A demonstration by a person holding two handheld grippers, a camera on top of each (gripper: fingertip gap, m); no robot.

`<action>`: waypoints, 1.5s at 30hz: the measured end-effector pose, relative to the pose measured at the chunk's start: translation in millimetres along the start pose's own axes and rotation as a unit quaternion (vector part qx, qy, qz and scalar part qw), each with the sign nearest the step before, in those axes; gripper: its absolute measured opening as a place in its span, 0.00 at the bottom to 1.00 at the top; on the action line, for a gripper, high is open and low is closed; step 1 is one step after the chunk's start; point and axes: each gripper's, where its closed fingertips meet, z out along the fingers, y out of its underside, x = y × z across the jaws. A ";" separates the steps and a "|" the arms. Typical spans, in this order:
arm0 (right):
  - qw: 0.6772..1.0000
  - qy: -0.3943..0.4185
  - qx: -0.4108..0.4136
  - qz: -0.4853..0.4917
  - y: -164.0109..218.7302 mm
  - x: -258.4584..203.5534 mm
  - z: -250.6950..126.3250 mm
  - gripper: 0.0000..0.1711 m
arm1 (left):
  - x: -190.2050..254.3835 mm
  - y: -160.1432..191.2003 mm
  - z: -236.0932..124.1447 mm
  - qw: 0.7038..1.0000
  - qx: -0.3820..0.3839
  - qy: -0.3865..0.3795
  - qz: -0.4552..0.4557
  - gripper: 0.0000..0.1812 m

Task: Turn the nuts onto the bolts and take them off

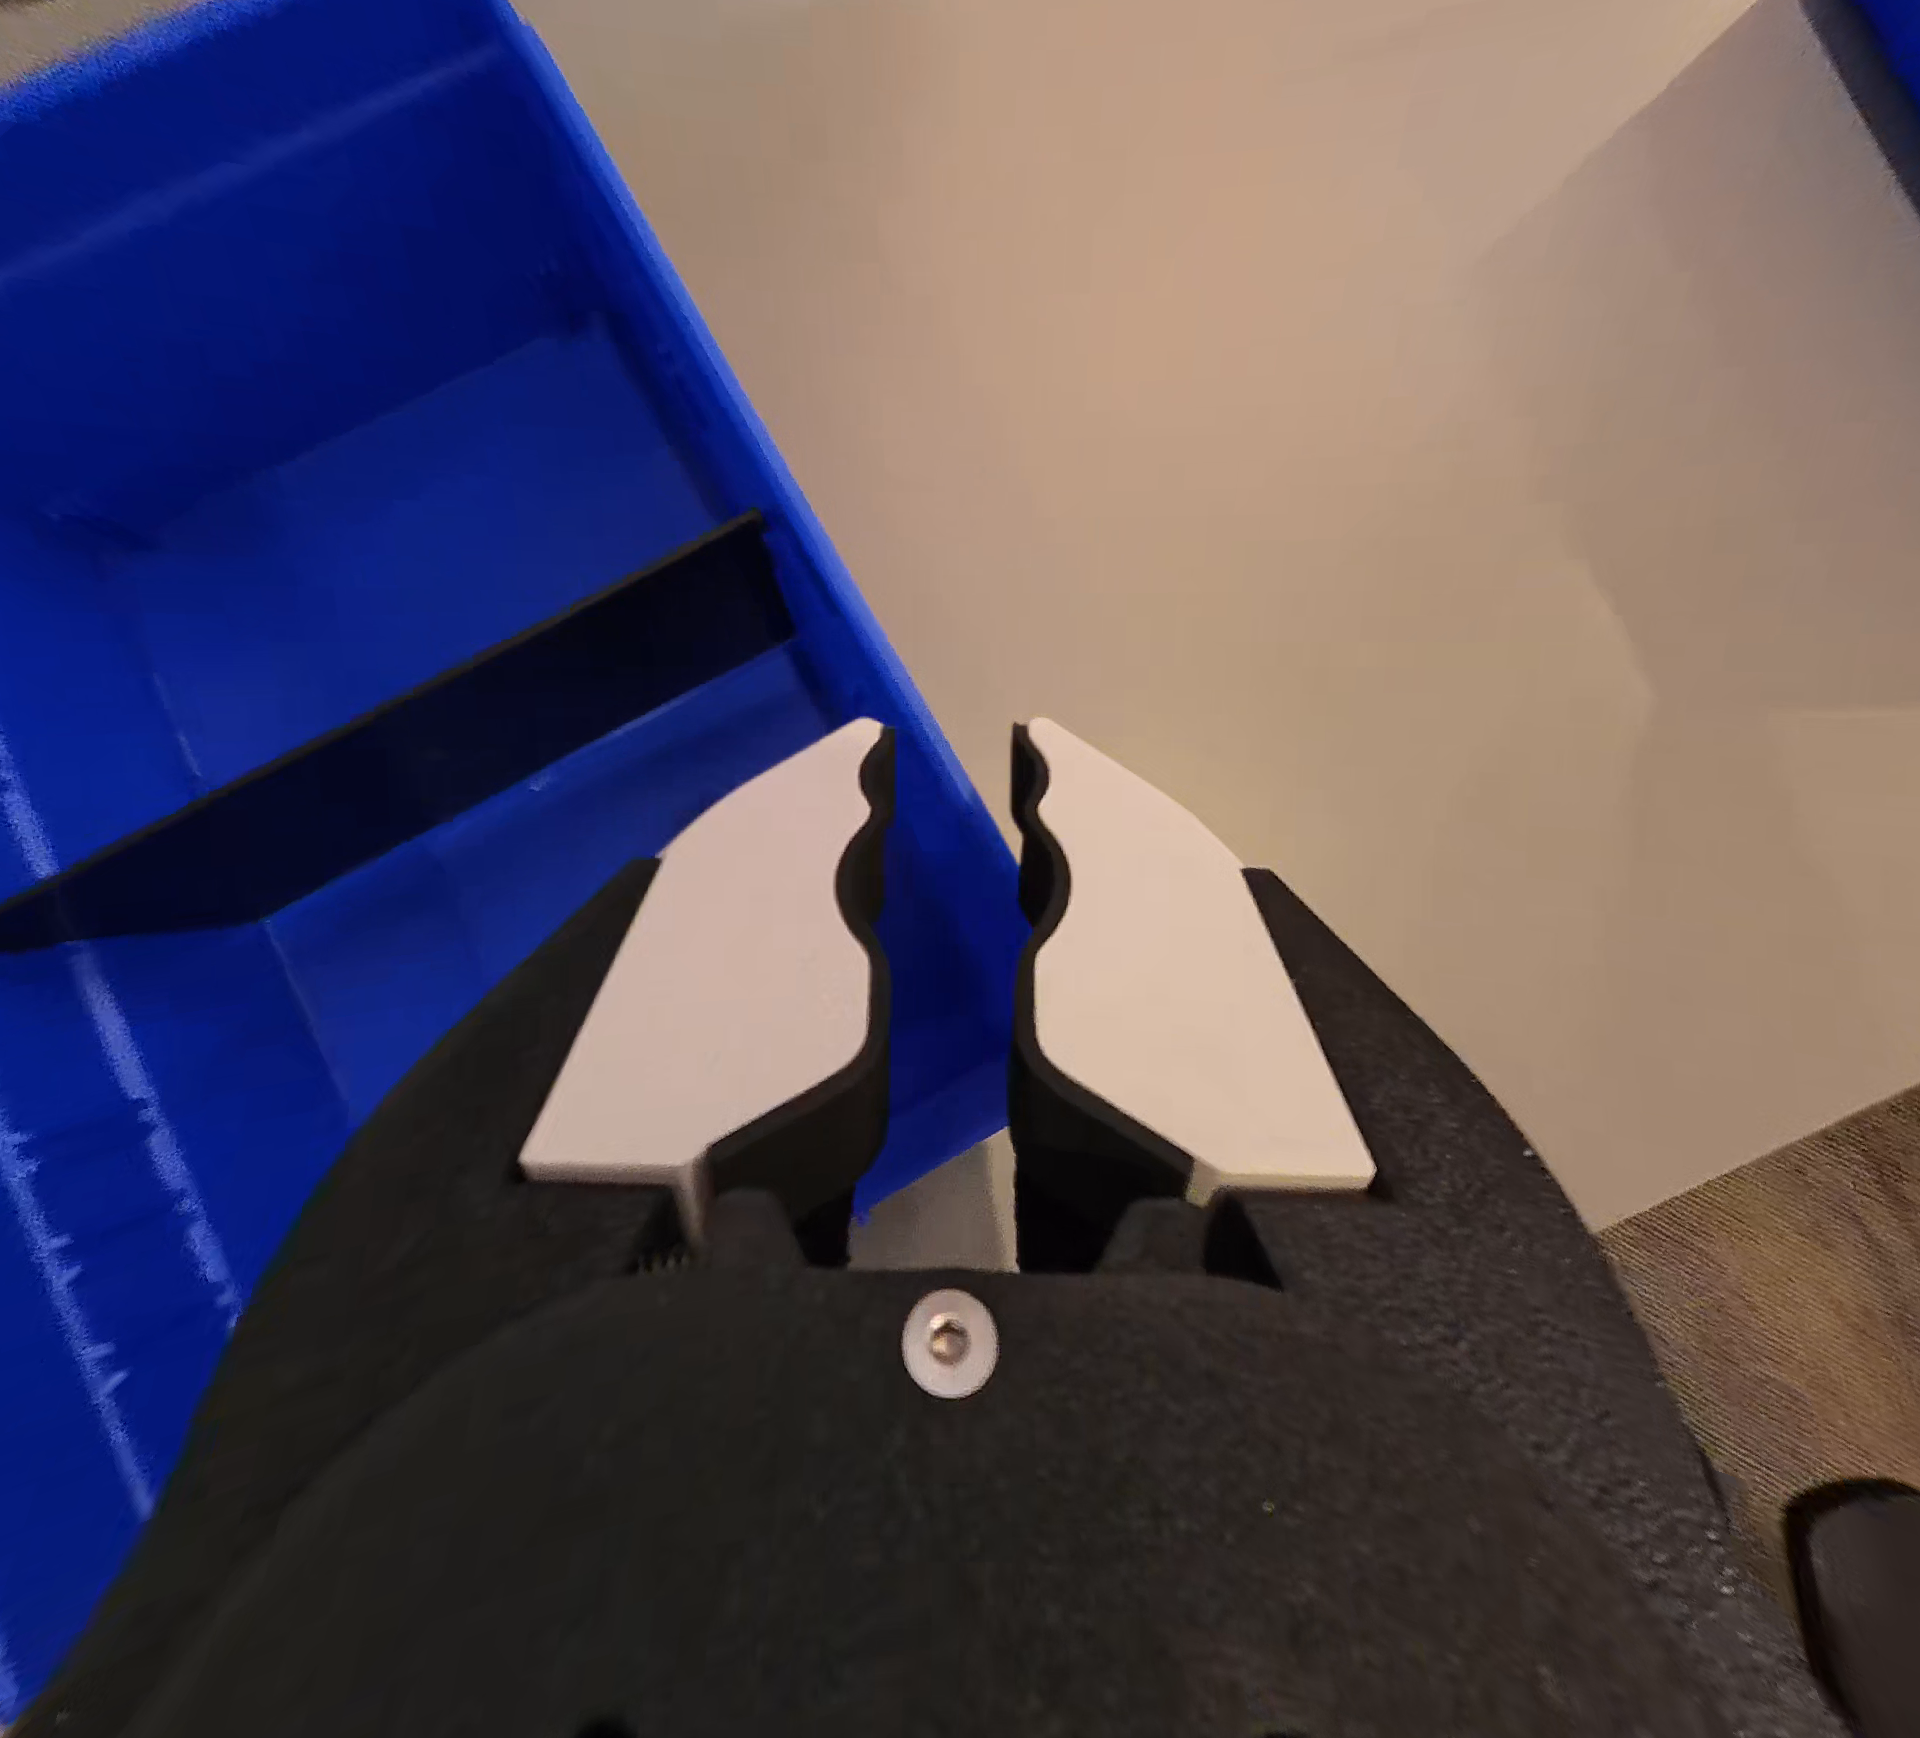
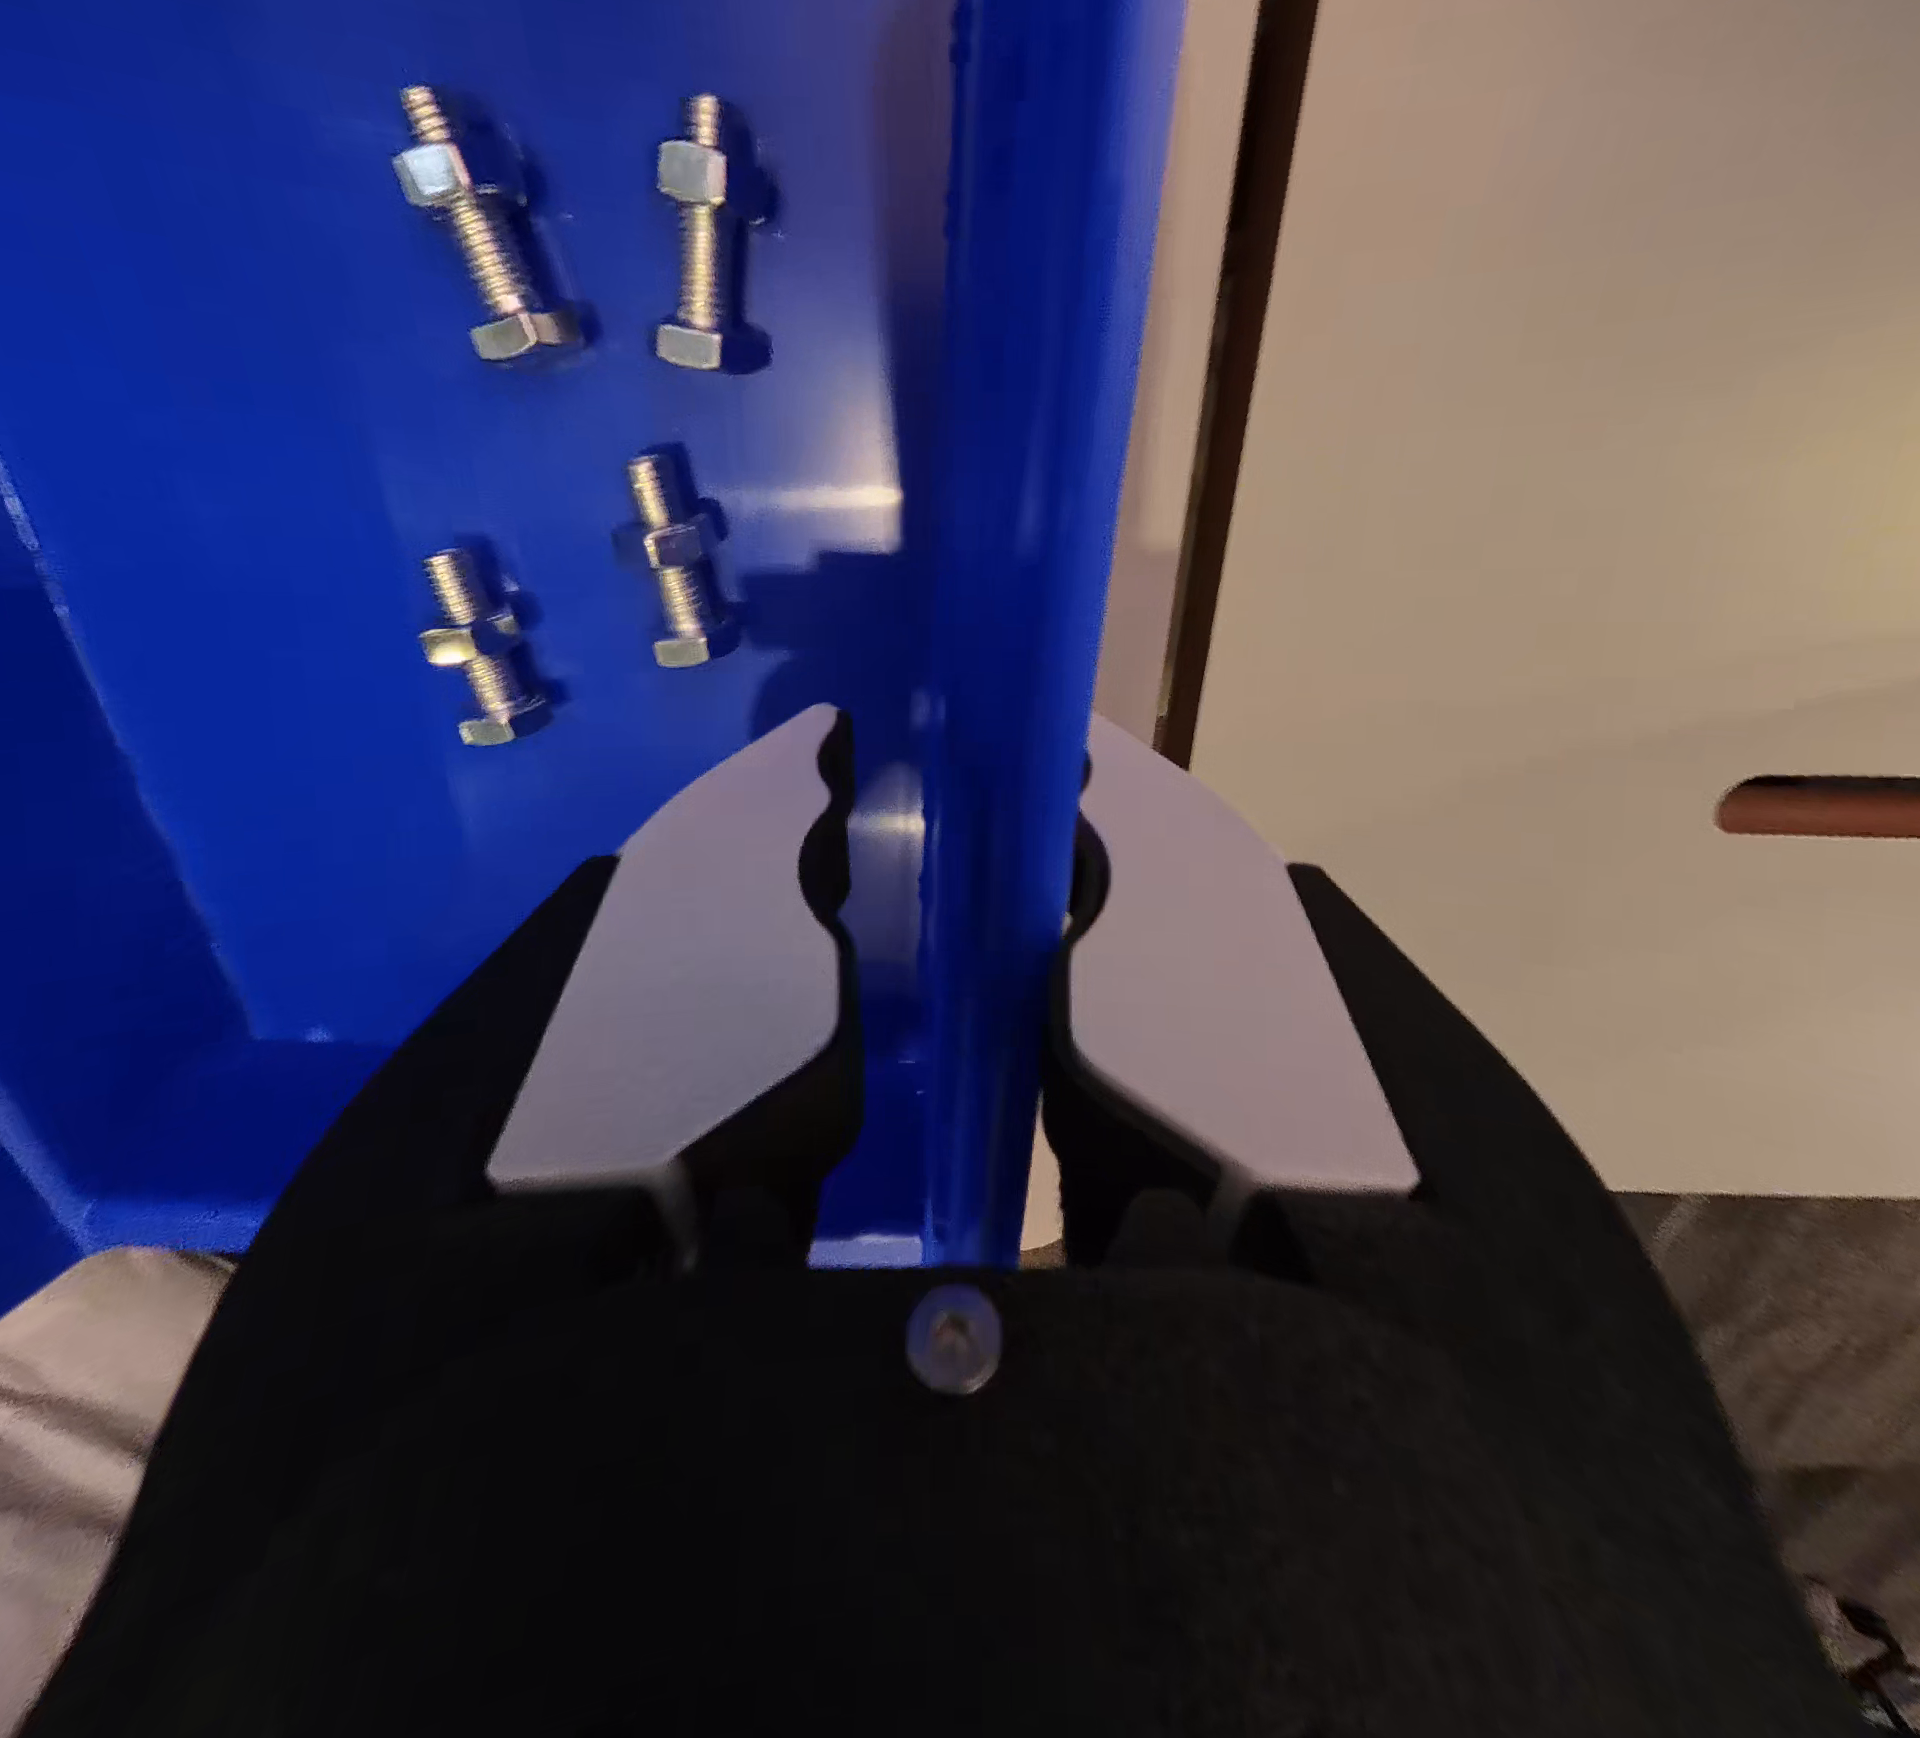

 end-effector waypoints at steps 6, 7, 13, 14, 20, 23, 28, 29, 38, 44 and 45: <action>0.999 0.002 -0.041 0.020 8.1 4.3 12.3 0.14 | 7.3 -5.6 -35.8 0.997 0.062 0.013 0.040 0.13; 0.999 0.002 -0.046 0.023 8.4 3.8 12.7 0.12 | 6.9 -4.6 -42.2 0.996 0.070 0.016 0.044 0.13; 0.996 -0.055 -0.049 0.058 10.2 -4.0 12.4 0.02 | -16.0 10.8 -82.5 0.993 0.106 0.014 0.048 0.12; 0.996 -0.055 -0.049 0.058 11.0 -4.0 11.9 0.02 | -23.7 14.0 -89.0 0.993 0.112 0.009 0.045 0.11; 0.995 -0.038 -0.044 0.086 21.7 7.4 -3.7 0.02 | -63.7 37.5 -114.9 0.991 0.132 0.002 0.011 0.11; 0.994 -0.028 -0.040 0.094 29.3 13.3 -23.1 0.02 | -77.9 47.2 -121.5 0.990 0.138 0.005 -0.003 0.11; 0.990 -0.072 -0.032 0.117 36.8 -5.0 -60.3 0.02 | -92.2 57.6 -132.4 0.988 0.154 0.014 -0.013 0.11; 0.989 -0.077 -0.029 0.119 35.6 -12.1 -68.1 0.02 | -95.5 59.7 -134.6 0.987 0.156 0.016 -0.016 0.11; 0.992 -0.106 -0.001 0.065 -11.4 -162.3 -136.0 0.02 | -158.7 80.0 -174.2 0.980 0.192 -0.026 -0.040 0.11; 0.986 -0.161 0.013 0.030 -43.6 -325.5 -151.9 0.02 | -217.4 123.0 -208.6 0.975 0.200 -0.083 -0.056 0.11; 0.985 -0.171 0.013 0.023 -47.9 -355.0 -152.0 0.02 | -227.1 132.2 -214.1 0.973 0.202 -0.092 -0.059 0.11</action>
